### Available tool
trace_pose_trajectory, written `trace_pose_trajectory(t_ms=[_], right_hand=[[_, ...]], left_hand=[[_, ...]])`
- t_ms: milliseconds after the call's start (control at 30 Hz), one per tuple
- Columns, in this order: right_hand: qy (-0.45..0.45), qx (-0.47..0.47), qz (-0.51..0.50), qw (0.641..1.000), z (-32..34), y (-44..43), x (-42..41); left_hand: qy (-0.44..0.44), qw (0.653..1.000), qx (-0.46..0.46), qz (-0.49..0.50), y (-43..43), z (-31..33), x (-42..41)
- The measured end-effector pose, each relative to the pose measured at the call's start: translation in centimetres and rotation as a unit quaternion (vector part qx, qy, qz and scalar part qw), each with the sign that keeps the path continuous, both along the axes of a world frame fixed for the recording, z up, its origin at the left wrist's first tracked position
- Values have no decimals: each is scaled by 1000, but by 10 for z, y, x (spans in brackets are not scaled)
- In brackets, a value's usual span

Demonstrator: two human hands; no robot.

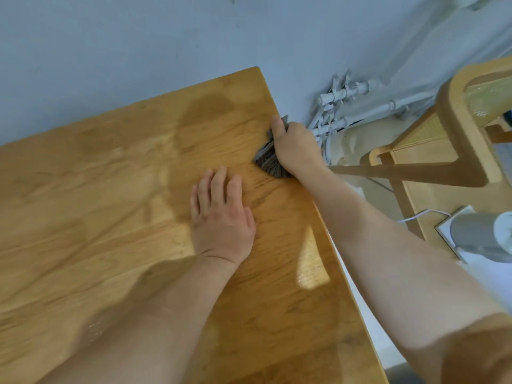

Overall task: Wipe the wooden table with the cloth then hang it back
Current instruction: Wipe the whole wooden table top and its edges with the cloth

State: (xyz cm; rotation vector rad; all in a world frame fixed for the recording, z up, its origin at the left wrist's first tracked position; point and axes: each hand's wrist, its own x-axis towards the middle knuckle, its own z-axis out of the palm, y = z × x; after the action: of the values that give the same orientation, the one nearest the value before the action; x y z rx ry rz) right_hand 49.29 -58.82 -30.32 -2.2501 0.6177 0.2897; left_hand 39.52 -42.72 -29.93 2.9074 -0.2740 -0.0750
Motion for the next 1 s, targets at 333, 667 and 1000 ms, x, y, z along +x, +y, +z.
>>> trace_pose_trajectory(t_ms=[333,667,1000], right_hand=[[6,-29,0,1000,4,-7,-124],[33,-56,-13,998,10,-13,-229],[5,-51,-15,999,7,-4,-135]], left_hand=[[-1,1000,-16,1,0,1,-2],[16,1000,-21,-15,1,2,-13],[57,984,43,-164,-15,3,-155]])
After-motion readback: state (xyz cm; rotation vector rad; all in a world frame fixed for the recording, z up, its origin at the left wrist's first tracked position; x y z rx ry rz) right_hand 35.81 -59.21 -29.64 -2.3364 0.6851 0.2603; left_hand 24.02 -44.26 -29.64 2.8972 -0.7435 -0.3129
